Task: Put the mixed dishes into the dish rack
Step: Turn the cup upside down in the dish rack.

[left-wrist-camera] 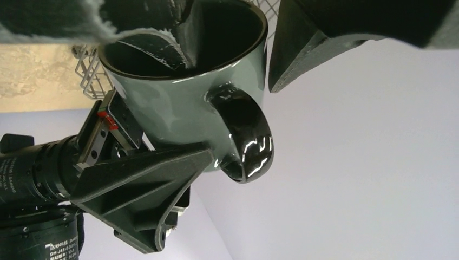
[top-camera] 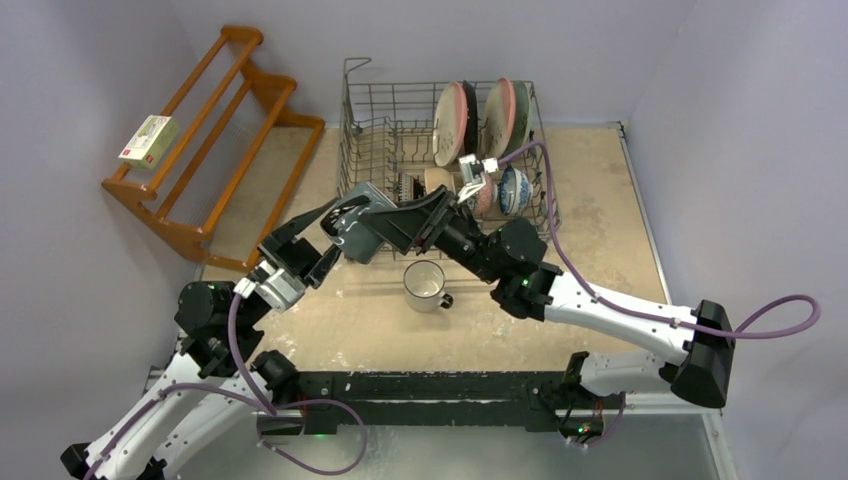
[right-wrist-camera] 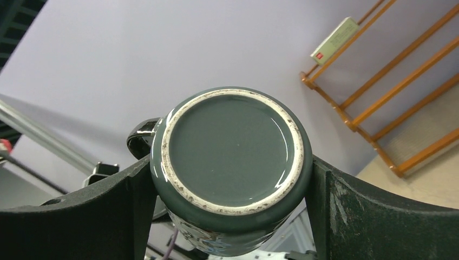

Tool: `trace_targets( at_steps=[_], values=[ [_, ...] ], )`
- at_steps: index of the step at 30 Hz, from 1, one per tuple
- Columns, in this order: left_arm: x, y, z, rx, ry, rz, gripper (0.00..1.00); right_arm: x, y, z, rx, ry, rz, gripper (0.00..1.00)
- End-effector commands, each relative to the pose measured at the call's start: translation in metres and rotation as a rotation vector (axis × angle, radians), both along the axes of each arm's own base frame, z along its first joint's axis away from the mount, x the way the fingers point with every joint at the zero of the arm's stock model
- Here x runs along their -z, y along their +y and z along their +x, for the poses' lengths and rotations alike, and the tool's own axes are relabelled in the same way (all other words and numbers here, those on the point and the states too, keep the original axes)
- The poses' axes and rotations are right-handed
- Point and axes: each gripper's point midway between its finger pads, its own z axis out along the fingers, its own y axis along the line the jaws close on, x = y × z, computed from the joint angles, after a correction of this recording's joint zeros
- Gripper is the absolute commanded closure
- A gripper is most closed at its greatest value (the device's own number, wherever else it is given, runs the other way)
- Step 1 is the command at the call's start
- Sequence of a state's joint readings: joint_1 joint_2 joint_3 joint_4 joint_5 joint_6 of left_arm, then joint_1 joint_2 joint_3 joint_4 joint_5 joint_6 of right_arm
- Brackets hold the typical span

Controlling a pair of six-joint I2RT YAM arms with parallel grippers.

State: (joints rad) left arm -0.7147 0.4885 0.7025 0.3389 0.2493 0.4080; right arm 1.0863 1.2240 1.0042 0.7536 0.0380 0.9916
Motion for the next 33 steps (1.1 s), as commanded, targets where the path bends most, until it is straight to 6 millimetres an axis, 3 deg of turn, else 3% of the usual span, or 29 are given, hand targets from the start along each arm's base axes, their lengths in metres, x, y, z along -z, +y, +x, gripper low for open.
trace_targets(
  at_steps=[1,2,5,7,16,24,29,33],
  values=[
    [0.007,0.01,0.001,-0.041,0.029,-0.017,0.53,-0.061,-0.024,0.007,0.12,-0.105,0.114,0.87],
    [0.008,0.013,0.003,-0.054,0.04,-0.025,0.49,-0.059,-0.024,0.011,0.144,-0.107,0.098,0.88],
    [0.014,0.018,0.005,-0.081,0.064,-0.025,0.25,-0.059,-0.027,0.022,0.212,-0.122,0.066,0.88],
    [0.019,0.02,0.007,-0.095,0.083,-0.017,0.19,-0.061,-0.03,0.03,0.261,-0.131,0.048,0.88],
    [0.033,0.043,0.018,-0.201,0.209,-0.073,0.11,-0.064,-0.042,0.078,0.516,-0.231,-0.137,0.93],
    [0.058,0.048,0.027,-0.236,0.439,-0.083,0.07,-0.053,-0.059,0.144,0.664,-0.365,-0.321,1.0],
    [0.074,0.043,0.028,-0.209,0.55,-0.116,0.04,-0.038,-0.044,0.179,0.633,-0.516,-0.477,1.0],
    [0.094,0.028,0.027,-0.16,0.627,-0.057,0.01,-0.02,-0.034,0.207,0.628,-0.577,-0.586,1.0]
  ],
)
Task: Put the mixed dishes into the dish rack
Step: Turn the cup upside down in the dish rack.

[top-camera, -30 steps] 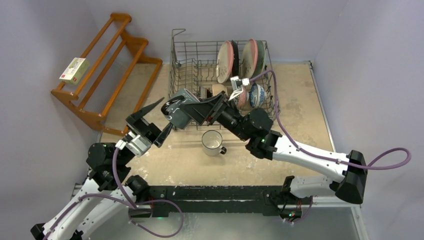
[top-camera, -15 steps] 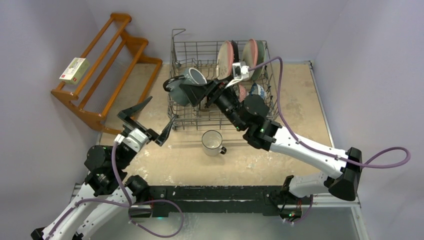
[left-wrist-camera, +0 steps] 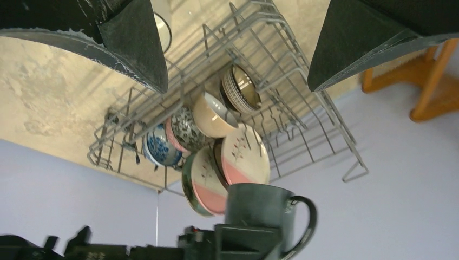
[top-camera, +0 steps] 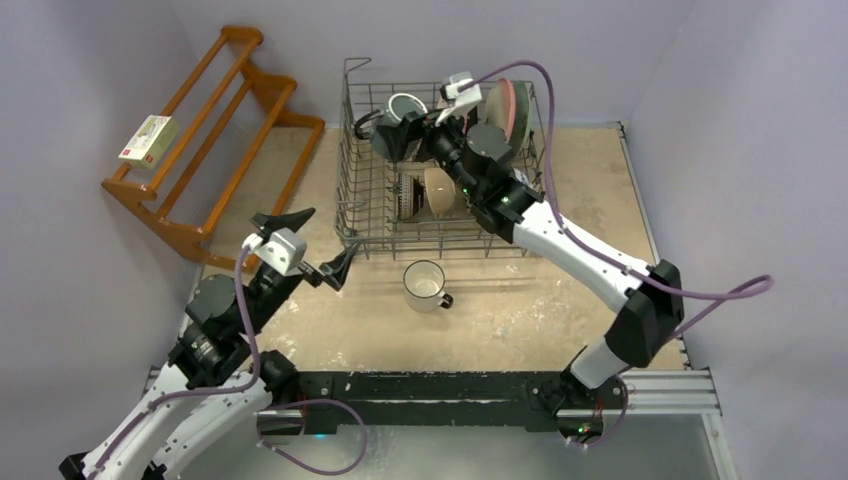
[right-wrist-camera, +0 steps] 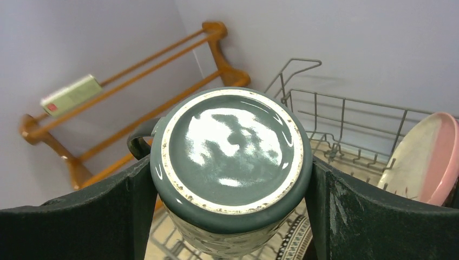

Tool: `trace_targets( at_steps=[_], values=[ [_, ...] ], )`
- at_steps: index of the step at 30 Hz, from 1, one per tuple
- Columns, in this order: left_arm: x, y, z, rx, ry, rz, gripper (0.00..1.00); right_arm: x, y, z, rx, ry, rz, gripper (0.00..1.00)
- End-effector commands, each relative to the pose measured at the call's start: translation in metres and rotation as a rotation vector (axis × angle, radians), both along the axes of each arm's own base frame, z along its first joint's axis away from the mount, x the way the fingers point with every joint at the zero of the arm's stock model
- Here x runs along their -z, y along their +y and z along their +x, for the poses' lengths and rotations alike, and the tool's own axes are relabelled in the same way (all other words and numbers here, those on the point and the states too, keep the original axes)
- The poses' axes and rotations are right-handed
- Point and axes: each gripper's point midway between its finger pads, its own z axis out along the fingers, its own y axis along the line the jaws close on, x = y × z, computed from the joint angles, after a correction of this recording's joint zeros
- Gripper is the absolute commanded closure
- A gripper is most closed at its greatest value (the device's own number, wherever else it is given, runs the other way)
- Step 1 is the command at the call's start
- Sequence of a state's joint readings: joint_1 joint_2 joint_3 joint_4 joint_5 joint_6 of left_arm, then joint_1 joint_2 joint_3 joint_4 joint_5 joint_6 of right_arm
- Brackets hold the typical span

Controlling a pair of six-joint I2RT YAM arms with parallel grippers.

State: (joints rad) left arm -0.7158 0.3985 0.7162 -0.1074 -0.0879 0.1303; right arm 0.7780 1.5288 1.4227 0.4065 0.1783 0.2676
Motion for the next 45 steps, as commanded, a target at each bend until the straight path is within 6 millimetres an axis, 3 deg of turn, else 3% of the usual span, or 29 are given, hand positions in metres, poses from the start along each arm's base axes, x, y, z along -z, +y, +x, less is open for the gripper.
trace_targets(
  at_steps=[1,9,15,20,25,29,34,45],
  values=[
    [0.014,-0.008,0.001,0.021,0.121,-0.03,0.01,-0.048,0.007,0.005,-0.064,-0.205,-0.052,1.0],
    [0.037,0.004,0.006,-0.053,0.151,-0.039,0.01,-0.02,0.015,0.053,-0.203,-0.308,-0.234,1.0],
    [0.026,0.043,0.004,-0.206,0.089,-0.127,0.01,0.036,0.027,0.084,-0.395,-0.335,-0.328,1.0],
    [0.028,0.066,0.007,-0.322,0.09,-0.147,0.01,0.065,0.035,0.113,-0.459,-0.345,-0.362,1.0],
    [0.036,0.063,0.015,-0.347,0.135,-0.109,0.01,0.09,0.045,0.141,-0.461,-0.32,-0.421,0.99],
    [0.036,0.056,0.015,-0.309,0.125,-0.097,0.01,0.102,0.051,0.154,-0.455,-0.313,-0.414,0.99],
    [0.036,0.061,0.015,-0.331,0.119,-0.105,0.01,0.119,0.056,0.168,-0.435,-0.286,-0.391,0.98],
    [0.038,0.056,0.017,-0.316,0.124,-0.092,0.01,0.145,0.083,0.176,-0.424,-0.271,-0.396,0.9]
  ],
)
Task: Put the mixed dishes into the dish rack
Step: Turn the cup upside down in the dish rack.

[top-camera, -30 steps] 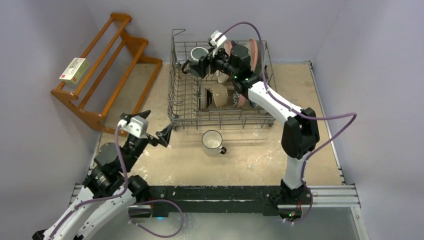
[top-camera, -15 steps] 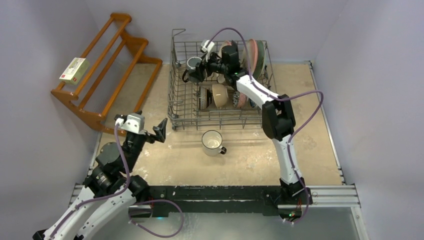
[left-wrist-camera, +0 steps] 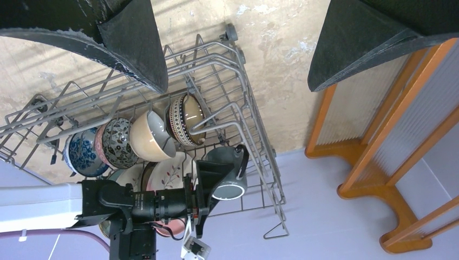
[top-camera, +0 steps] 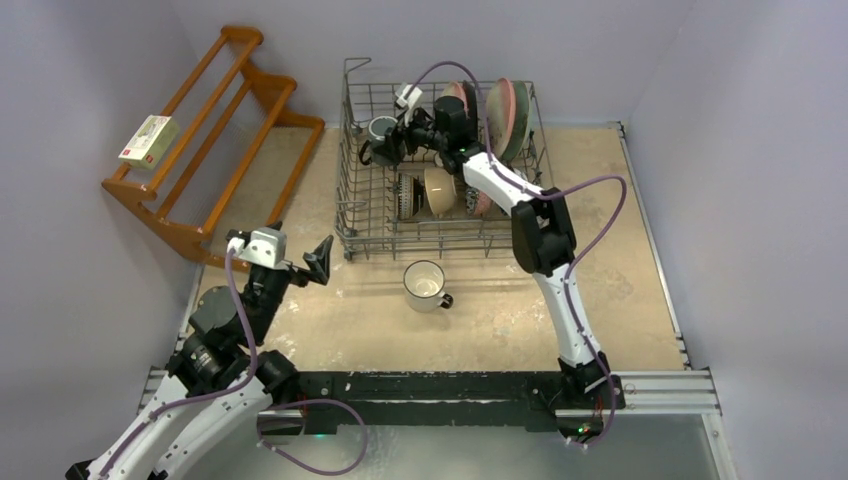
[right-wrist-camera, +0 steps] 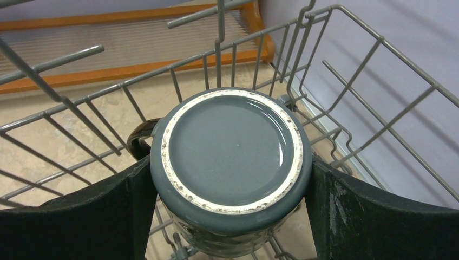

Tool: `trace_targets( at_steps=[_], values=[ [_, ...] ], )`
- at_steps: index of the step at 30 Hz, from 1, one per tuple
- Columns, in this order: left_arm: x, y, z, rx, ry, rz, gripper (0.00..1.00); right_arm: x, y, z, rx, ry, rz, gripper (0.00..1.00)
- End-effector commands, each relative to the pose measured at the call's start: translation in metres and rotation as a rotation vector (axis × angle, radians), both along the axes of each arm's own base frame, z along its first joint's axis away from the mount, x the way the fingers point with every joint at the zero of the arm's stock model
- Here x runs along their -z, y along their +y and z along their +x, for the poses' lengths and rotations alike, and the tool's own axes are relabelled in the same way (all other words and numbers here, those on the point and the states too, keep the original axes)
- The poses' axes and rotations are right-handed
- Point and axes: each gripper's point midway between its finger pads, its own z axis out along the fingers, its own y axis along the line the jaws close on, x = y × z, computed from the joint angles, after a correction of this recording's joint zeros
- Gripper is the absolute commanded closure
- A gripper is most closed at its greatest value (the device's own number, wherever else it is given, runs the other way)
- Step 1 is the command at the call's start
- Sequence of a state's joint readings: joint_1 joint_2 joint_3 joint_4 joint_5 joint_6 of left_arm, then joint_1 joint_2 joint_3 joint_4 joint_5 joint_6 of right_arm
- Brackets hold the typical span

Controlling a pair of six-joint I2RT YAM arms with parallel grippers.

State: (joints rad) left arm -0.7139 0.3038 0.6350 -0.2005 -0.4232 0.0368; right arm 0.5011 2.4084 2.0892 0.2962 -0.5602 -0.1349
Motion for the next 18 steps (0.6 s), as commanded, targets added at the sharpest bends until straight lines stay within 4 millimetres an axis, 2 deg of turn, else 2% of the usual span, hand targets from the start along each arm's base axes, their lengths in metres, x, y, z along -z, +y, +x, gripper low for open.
trace_targets(
  at_steps=[1,10,15,18],
  values=[
    [-0.005,-0.002,0.002,0.0,-0.016,-0.014,0.01,-0.071,0.025,-0.002,-0.015,-0.185,0.09,0.89],
    [-0.005,-0.004,0.003,0.009,-0.013,-0.01,0.01,-0.05,0.038,0.005,0.006,-0.168,0.077,0.8],
    [-0.004,-0.004,0.004,0.006,-0.008,-0.007,0.01,-0.039,0.04,0.007,0.016,-0.139,0.069,0.68],
    [-0.003,-0.004,0.004,0.007,-0.005,-0.008,0.01,-0.031,0.04,0.008,0.027,-0.123,0.056,0.56]
  ],
)
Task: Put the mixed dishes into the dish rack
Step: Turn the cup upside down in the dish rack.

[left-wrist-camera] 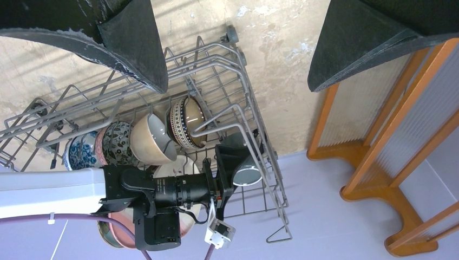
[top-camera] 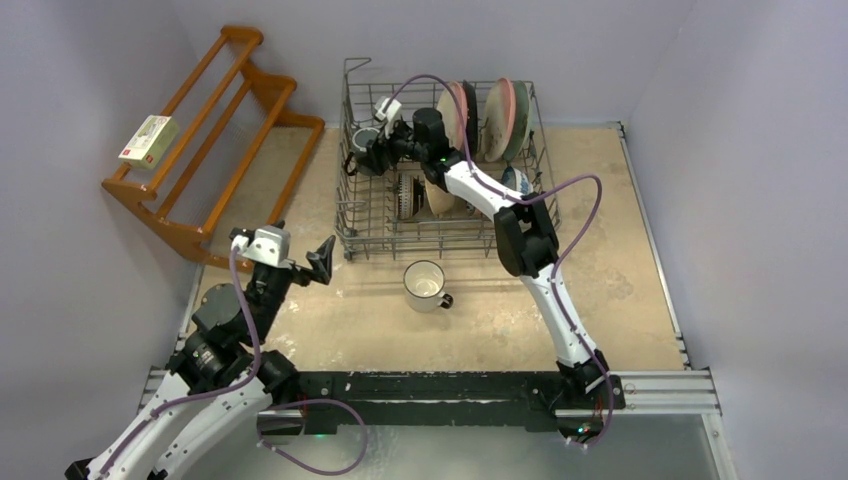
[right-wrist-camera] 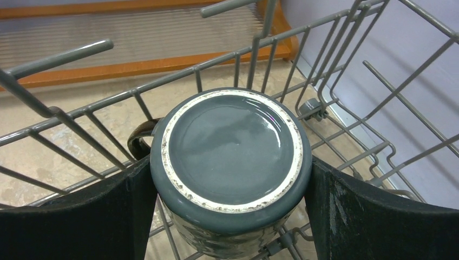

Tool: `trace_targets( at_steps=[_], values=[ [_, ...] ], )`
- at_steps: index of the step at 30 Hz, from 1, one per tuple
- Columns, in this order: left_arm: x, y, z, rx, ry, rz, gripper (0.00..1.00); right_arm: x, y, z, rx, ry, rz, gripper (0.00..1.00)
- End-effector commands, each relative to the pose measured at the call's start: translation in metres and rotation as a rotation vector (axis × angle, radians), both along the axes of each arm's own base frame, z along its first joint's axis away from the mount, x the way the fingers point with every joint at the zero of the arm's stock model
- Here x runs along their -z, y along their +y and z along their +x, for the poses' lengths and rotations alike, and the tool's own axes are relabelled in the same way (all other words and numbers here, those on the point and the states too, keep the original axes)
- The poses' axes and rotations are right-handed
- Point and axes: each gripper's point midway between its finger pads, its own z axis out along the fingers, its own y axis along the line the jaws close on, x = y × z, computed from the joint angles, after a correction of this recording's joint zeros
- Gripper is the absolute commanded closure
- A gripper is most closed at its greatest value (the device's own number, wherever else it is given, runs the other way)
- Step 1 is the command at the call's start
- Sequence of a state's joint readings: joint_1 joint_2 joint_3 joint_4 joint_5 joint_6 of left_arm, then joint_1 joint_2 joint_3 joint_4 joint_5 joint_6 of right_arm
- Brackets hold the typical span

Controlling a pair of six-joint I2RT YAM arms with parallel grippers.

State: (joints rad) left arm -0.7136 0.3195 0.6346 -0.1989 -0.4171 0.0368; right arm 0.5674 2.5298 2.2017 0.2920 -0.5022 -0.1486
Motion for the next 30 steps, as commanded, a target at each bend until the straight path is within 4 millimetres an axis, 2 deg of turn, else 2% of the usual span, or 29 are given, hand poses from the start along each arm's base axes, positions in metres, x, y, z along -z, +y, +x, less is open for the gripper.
trace_targets(
  at_steps=[1,3,4,6,7,24,30],
  values=[
    [-0.006,-0.001,0.001,0.002,-0.016,-0.018,0.01,-0.06,-0.002,0.012,0.043,-0.115,0.075,0.52],
    [-0.007,-0.001,0.001,0.002,-0.017,-0.021,0.01,-0.058,-0.003,0.013,0.058,-0.111,0.071,0.46],
    [-0.007,0.0,0.0,0.002,-0.019,-0.022,0.01,-0.057,-0.004,0.014,0.064,-0.11,0.07,0.39],
    [-0.007,0.0,0.0,0.002,-0.02,-0.022,0.01,-0.057,-0.005,0.015,0.071,-0.108,0.071,0.04],
    [-0.008,0.0,0.0,0.002,-0.021,-0.025,0.01,-0.057,-0.004,0.015,0.07,-0.105,0.073,0.01],
    [-0.006,-0.001,0.0,0.007,-0.013,-0.021,0.01,-0.059,-0.01,0.016,0.111,-0.096,0.086,0.01],
    [-0.005,-0.001,0.001,0.005,-0.011,-0.019,0.01,-0.088,-0.013,0.009,0.111,-0.121,0.135,0.01]
  ],
)
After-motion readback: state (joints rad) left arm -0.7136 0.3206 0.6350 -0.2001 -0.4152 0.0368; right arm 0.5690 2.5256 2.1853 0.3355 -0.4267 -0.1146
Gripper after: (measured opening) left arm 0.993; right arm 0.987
